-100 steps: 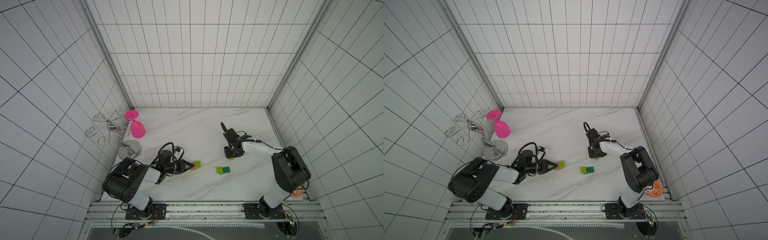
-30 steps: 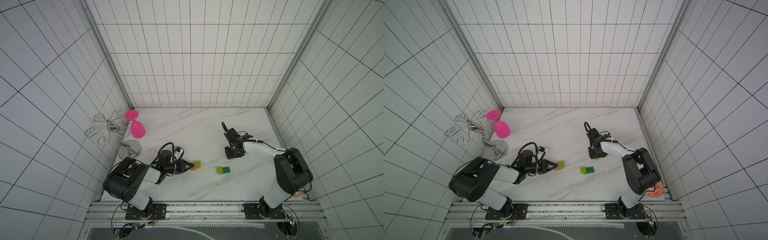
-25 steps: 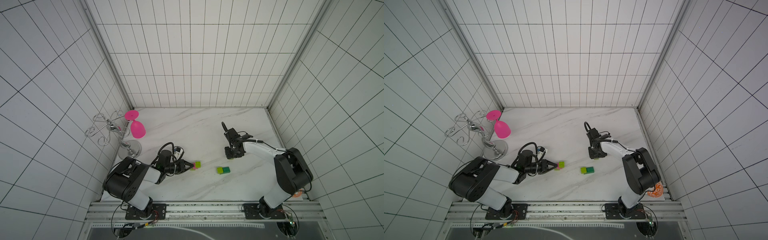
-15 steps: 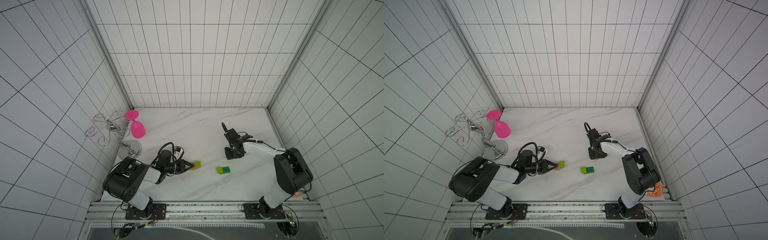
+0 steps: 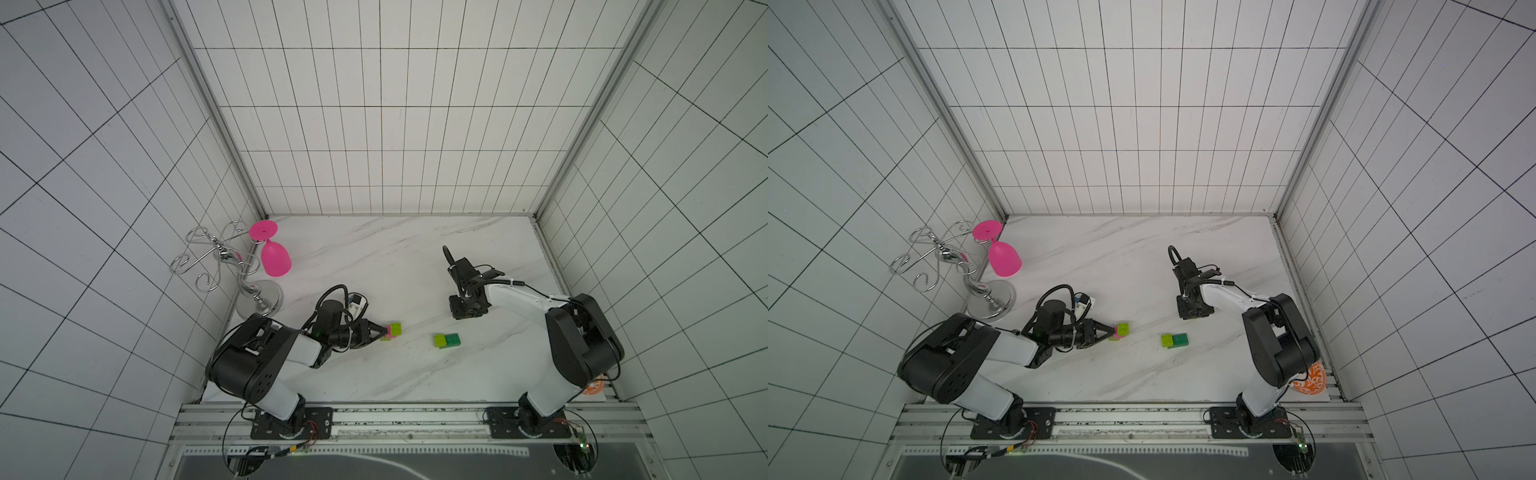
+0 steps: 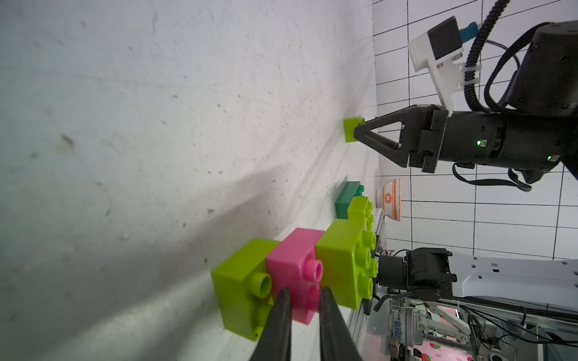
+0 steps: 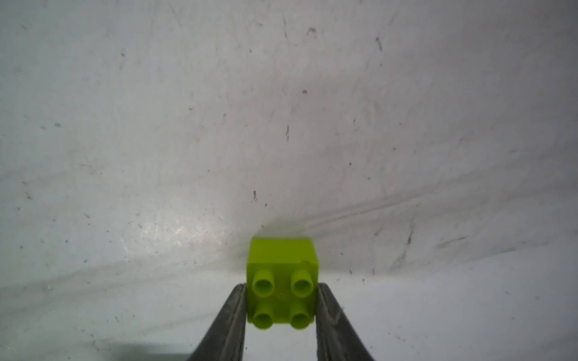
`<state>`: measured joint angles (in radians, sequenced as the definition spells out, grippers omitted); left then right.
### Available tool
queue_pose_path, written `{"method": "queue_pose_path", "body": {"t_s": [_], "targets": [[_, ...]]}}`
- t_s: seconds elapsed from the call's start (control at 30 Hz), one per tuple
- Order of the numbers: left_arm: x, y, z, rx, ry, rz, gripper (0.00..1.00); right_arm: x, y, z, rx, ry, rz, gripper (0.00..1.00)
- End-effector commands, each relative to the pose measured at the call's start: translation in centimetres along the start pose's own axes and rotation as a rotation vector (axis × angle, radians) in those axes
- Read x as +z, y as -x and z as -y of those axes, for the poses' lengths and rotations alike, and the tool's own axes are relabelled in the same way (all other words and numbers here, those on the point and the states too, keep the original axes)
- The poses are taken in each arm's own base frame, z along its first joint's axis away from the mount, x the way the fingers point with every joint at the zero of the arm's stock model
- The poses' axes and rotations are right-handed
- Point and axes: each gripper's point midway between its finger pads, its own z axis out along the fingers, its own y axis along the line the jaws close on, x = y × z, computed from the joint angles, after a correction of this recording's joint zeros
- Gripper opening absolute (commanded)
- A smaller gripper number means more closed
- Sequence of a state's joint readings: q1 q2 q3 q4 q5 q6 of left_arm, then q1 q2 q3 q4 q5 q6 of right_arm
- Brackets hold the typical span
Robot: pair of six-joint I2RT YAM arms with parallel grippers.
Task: Assemble the letter y with lego
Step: Pick up the lego brick from the center of the board, then assemble the lego brick with the lego brick.
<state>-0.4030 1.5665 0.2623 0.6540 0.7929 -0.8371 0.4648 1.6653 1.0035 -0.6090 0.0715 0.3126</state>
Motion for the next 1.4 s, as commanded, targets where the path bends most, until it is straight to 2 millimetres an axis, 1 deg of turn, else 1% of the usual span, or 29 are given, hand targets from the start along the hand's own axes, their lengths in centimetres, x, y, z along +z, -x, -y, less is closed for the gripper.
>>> {"method": "queue_pose_path", "body": {"t_s": [0.0,0.07,0.17,0.3,0.37,0.43,0.5,0.63,0.73,0.83,0.87,0.93,1.03,1.17,1.37], "targets": [[-0.5,-2.1,-5.2,-0.137,0.196,-0.014,0.17,1.1,-2.2,0.9,-0.004,-0.034,-0.062,0.33],[-0.5,-2.1,-5.2,-0.137,0.197,-0.014,0.17,0.7,-2.1,1.0,0.0,-0.036,-0.052,0.32],[-0.5,-2.1,-5.2,-0.136,0.195,-0.013,0.17,-0.5,-1.3,0.9,0.009,-0.025,-0.004,0.32],[-0.5,-2.1,-5.1,-0.135,0.195,-0.013,0.17,-2.9,-0.1,0.7,0.022,-0.005,0.055,0.3],[-0.6,-2.1,-5.1,-0.134,0.194,-0.011,0.18,-4.2,0.1,0.2,0.026,0.014,0.076,0.29],[-0.6,-2.1,-5.1,-0.133,0.194,-0.011,0.17,-5.0,-0.5,-0.3,0.03,0.029,0.075,0.29],[-0.6,-2.1,-5.1,-0.132,0.193,-0.01,0.17,-5.3,-1.6,-0.8,0.035,0.029,0.057,0.29],[-0.6,-2.1,-5.1,-0.133,0.19,-0.009,0.17,-5.0,-4.9,-1.9,0.053,0.039,0.021,0.29],[-0.6,-2.2,-5.0,-0.133,0.188,-0.01,0.17,-4.3,-7.2,-2.8,0.04,0.069,0.003,0.3],[-0.7,-2.2,-5.0,-0.13,0.187,-0.011,0.17,-3.7,-8.8,-2.2,0.026,0.06,-0.008,0.3],[-0.7,-2.3,-5.0,-0.133,0.188,-0.013,0.17,-3.8,-9.0,-1.9,0.028,0.054,-0.003,0.3],[-0.7,-2.3,-5.0,-0.134,0.188,-0.012,0.17,-4.4,-8.6,-2.3,0.024,0.08,0.019,0.3],[-0.7,-2.3,-5.0,-0.134,0.186,-0.011,0.17,-4.8,-8.5,-1.9,0.023,0.06,0.021,0.31],[-0.6,-2.2,-5.0,-0.133,0.186,-0.011,0.18,-4.3,-9.0,-2.1,0.006,0.063,-0.007,0.31],[-0.6,-2.3,-5.0,-0.134,0.187,-0.012,0.17,-3.9,-9.0,-2.0,0.002,0.048,-0.014,0.3]]}}
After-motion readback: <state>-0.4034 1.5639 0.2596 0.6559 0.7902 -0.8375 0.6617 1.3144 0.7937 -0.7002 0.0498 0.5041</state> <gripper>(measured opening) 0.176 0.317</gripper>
